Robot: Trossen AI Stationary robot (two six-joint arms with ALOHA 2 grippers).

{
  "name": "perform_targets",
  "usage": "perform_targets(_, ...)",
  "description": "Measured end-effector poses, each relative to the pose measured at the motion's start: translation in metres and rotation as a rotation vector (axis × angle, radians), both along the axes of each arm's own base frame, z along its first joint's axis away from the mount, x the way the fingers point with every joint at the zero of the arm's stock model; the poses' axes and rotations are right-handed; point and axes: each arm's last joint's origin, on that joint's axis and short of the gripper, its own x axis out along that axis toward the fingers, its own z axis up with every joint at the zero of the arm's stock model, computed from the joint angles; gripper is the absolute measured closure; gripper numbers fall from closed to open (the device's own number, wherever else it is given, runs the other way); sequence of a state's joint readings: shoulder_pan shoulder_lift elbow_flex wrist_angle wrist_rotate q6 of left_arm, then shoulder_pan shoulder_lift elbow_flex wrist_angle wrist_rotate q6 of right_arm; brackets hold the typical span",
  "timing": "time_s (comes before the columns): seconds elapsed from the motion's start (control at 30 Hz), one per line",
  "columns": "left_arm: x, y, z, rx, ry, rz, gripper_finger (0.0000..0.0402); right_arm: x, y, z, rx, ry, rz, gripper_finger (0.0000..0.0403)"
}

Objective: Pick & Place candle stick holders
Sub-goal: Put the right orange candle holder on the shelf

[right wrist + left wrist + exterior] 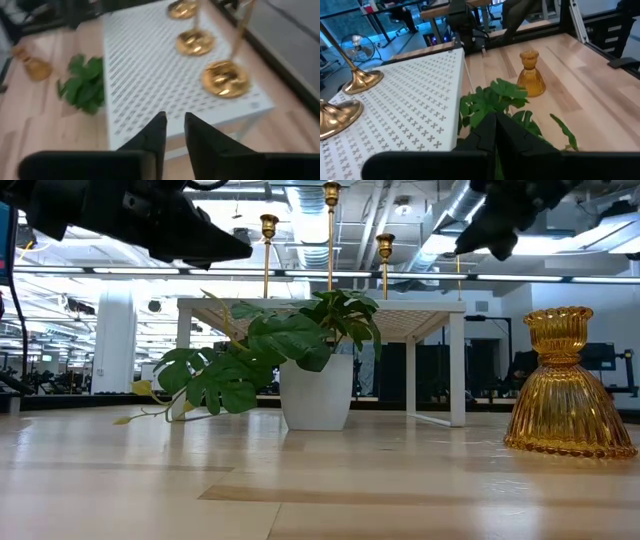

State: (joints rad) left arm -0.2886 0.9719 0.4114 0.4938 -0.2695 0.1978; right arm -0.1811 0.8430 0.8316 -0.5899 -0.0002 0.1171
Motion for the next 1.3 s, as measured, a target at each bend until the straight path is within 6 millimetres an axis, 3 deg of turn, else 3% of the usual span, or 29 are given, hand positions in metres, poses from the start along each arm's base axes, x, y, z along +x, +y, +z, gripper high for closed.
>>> perform_targets(0.17,-0.001,0.0,0.001,-0.001,-0.004,0.0,0.0394,0.003,0.015,-0.02,-0.009,0.018,0.007,0.0397)
perform_targets(0.53,-0.001,0.0,0.001,-0.002,-0.004,0.0,0.0394,0.005,0.054,-0.057,0.047,-0.008,0.029,0.0401)
perform_targets(1.0,-0.001,0.0,0.001,-0.064,-0.001,0.002,0.0394,-0.007,0.112,-0.068,0.145,-0.122,0.102,0.0402)
perform_targets(1.3,-0.001,0.0,0.0,-0.083,0.004,0.0,0.0394,0.002,0.157,-0.084,0.032,-0.11,0.294,0.0403)
